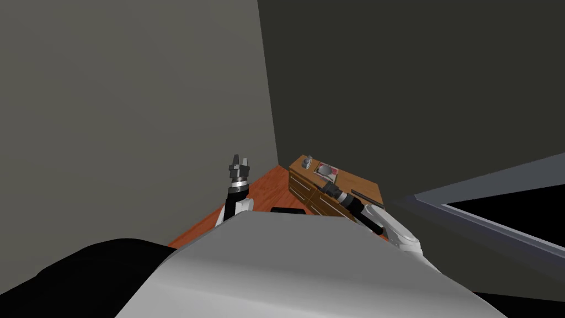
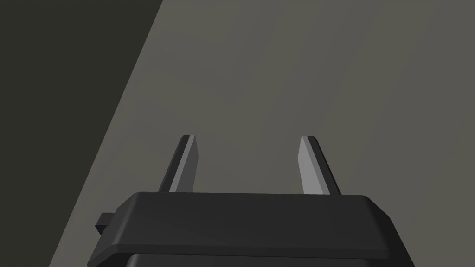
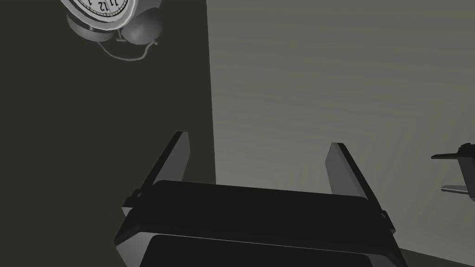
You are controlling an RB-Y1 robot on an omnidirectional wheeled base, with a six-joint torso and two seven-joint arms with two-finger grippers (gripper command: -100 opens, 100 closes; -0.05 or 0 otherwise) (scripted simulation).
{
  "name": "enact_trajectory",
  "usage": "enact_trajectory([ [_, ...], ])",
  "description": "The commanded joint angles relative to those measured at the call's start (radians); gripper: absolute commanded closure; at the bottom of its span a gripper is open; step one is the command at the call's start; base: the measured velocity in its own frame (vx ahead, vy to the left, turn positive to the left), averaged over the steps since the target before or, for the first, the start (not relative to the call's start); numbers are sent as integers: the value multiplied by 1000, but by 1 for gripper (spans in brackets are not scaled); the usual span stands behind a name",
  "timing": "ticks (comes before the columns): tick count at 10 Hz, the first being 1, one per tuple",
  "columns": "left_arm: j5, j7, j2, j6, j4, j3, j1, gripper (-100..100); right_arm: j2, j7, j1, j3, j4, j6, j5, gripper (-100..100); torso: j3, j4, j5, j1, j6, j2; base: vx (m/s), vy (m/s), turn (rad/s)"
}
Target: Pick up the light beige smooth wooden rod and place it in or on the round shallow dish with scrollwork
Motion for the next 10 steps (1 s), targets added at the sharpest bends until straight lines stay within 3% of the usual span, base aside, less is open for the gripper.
enact_trajectory([
  [1, 0, 0, 0, 0, 0, 0, 0, 0, -17, 19, 3, 0, 13, -12, 37, -100, 0, 0, 0, 0, 0, 0, -25, -34, 122],
  [2, 0, 0, 0, 0, 0, 0, 0, 0, -55, 52, 3, 1, 46, -34, 74, -100, 0, 0, 0, 0, 1, 0, -26, -37, 231],
  [3, 0, 0, 0, 0, 0, 0, 0, 0, -55, 52, 3, 1, 46, -34, 90, -100, 0, 0, 0, 0, 0, -1, -19, -36, 132],
  [4, 0, 0, 0, 0, 0, 0, 0, 0, -93, 86, 3, 2, 78, -55, 126, -100, -1, 0, 0, 0, 1, -1, -22, -33, 262],
  [5, 0, 0, 0, 0, 0, 0, 0, 0, -93, 86, 3, 2, 78, -55, 142, -100, -1, 0, 0, 0, 0, -1, -18, -33, 143],
  [6, 0, 0, 0, 0, 0, 0, 0, 0, -131, 120, 4, 3, 109, -76, 178, -100, -1, 0, 0, 0, 1, -1, -17, -28, 242],
  [7, 0, 0, 0, 0, 0, 0, 0, 0, -131, 120, 4, 3, 109, -76, 194, -100, -1, 0, 0, 0, 0, -2, -16, -33, 171],
  [10, 0, 0, 0, 0, 0, 0, 0, 0, -203, 189, 7, 8, 169, -116, 286, -100, -1, 0, 0, 0, 1, -2, -13, -40, 220],
])
